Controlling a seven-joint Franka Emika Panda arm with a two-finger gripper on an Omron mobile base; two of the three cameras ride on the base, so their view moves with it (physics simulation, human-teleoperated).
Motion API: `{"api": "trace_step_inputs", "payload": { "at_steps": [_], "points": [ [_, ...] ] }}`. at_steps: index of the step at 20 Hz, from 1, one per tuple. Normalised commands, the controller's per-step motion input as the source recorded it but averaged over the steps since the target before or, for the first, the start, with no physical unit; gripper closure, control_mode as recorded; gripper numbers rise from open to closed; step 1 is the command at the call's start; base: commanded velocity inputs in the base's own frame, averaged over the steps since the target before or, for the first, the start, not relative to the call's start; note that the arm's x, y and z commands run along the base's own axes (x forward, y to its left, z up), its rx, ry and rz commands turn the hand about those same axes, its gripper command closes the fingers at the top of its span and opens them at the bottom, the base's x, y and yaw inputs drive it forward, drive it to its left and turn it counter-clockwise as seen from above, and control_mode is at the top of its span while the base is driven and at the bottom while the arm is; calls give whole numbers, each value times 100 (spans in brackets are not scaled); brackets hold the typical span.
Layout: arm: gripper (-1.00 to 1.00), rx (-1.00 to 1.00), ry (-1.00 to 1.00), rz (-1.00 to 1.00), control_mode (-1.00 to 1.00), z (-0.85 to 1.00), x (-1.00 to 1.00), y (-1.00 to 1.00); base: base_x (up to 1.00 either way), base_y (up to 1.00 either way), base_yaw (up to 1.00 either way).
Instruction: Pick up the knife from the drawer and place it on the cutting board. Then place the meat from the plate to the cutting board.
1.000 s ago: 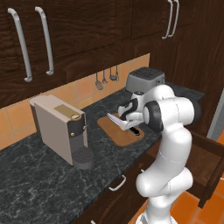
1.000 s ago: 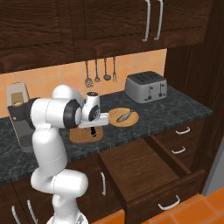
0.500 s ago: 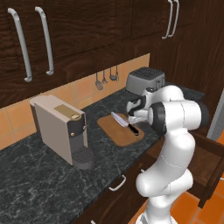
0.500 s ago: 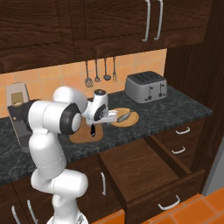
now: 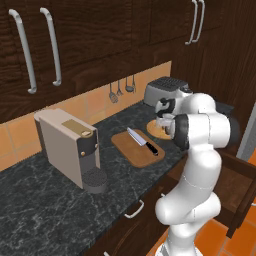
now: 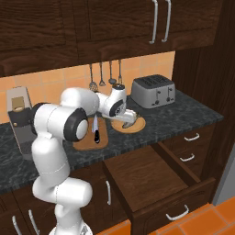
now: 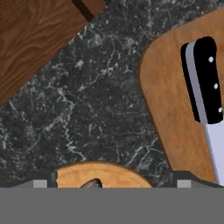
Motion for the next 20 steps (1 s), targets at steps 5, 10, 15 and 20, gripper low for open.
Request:
{"api": "trace_step_inputs", "payload": {
  "at_steps": [5, 10, 15, 20],
  "points": [
    [-100, -1, 6, -24, -100, 8, 59, -32, 0, 0, 0],
    [-100, 0, 9, -13, -100, -17, 26, -45, 0, 0, 0],
    [-100, 0, 3, -3, -100, -14, 31, -18, 0, 0, 0],
    [-100, 0, 6, 0, -100, -21, 30, 1, 0, 0, 0]
  ]
}}
